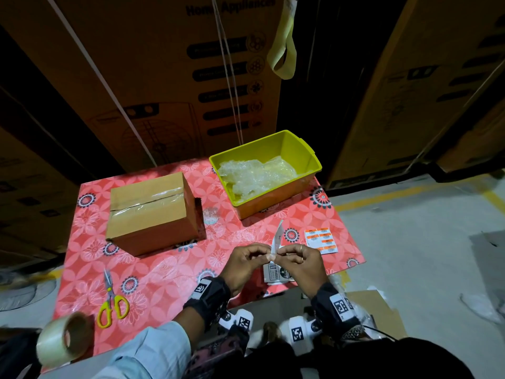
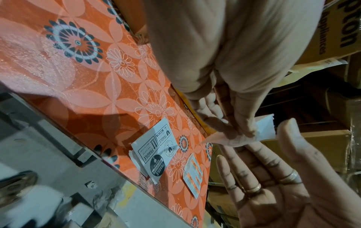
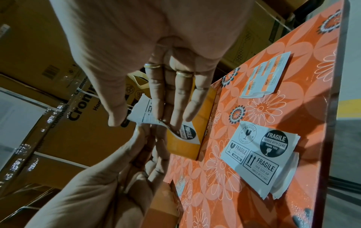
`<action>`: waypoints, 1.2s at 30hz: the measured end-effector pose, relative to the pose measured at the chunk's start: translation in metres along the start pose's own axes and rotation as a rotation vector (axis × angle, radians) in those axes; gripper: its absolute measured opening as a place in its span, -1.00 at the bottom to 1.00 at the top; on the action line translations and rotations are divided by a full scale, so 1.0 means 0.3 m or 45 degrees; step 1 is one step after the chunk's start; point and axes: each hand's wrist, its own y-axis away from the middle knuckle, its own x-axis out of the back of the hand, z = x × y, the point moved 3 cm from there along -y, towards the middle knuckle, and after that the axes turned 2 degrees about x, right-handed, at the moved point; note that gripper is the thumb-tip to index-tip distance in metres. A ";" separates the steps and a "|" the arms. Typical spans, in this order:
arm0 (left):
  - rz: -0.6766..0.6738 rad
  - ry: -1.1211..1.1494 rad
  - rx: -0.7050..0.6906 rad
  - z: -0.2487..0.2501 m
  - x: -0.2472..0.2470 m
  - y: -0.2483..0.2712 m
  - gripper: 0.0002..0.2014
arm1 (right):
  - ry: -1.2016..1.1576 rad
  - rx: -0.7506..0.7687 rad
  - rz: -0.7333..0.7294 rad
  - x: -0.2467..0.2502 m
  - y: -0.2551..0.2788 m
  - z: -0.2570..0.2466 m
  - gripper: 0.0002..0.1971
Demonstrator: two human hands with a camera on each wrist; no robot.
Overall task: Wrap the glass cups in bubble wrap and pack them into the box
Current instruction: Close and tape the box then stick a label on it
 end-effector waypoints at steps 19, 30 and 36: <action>0.390 0.384 0.448 -0.142 0.051 -0.023 -0.79 | 0.293 -0.089 0.281 0.173 -0.077 0.069 -0.86; 0.644 0.392 0.568 -0.210 0.025 -0.059 -0.79 | 0.319 -0.113 0.600 0.355 -0.127 0.111 -0.89; 0.684 0.263 0.654 -0.240 -0.024 -0.074 -0.65 | 0.281 -0.081 0.583 0.370 -0.133 0.104 -0.86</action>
